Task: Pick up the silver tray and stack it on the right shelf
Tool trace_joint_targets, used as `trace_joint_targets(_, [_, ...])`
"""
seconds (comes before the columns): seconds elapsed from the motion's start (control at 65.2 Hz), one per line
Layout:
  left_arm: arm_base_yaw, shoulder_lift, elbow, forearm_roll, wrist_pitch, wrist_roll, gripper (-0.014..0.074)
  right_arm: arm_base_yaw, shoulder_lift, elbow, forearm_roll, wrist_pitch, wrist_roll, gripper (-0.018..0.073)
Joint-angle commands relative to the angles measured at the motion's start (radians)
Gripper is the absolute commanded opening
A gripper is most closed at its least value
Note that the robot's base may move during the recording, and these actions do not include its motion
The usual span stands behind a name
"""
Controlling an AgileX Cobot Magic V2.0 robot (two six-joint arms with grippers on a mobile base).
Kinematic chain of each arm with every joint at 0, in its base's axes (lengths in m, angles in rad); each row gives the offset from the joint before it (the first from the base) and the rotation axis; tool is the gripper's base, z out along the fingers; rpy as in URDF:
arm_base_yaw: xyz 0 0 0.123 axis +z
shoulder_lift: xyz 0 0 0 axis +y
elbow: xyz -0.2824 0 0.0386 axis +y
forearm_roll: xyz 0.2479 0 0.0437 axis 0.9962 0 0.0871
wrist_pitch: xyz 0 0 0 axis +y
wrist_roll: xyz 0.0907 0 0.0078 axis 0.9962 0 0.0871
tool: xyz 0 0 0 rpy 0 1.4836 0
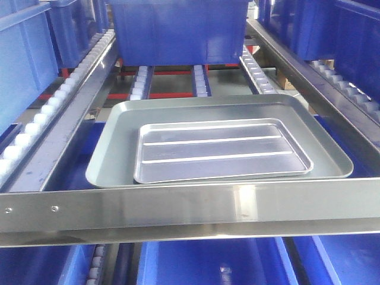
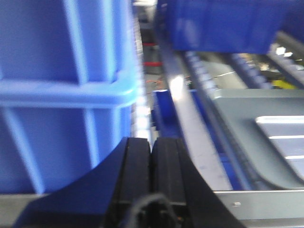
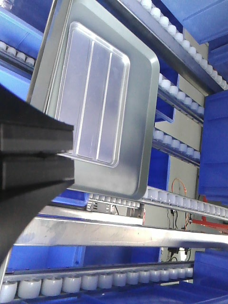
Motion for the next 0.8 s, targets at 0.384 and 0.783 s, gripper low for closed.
trace_joint_targets(0.384, [0.085, -0.021, 0.025, -0.005, -0.162, -0.003, -0.0101, -0.004, 0.004, -0.030, -0.024, -0.080, -0.011, 0.0055])
trace_joint_targets(0.783, [0.085, -0.021, 0.025, -0.005, -0.162, -0.003, -0.0101, -0.004, 0.004, -0.030, -0.025, -0.080, -0.011, 0.0055])
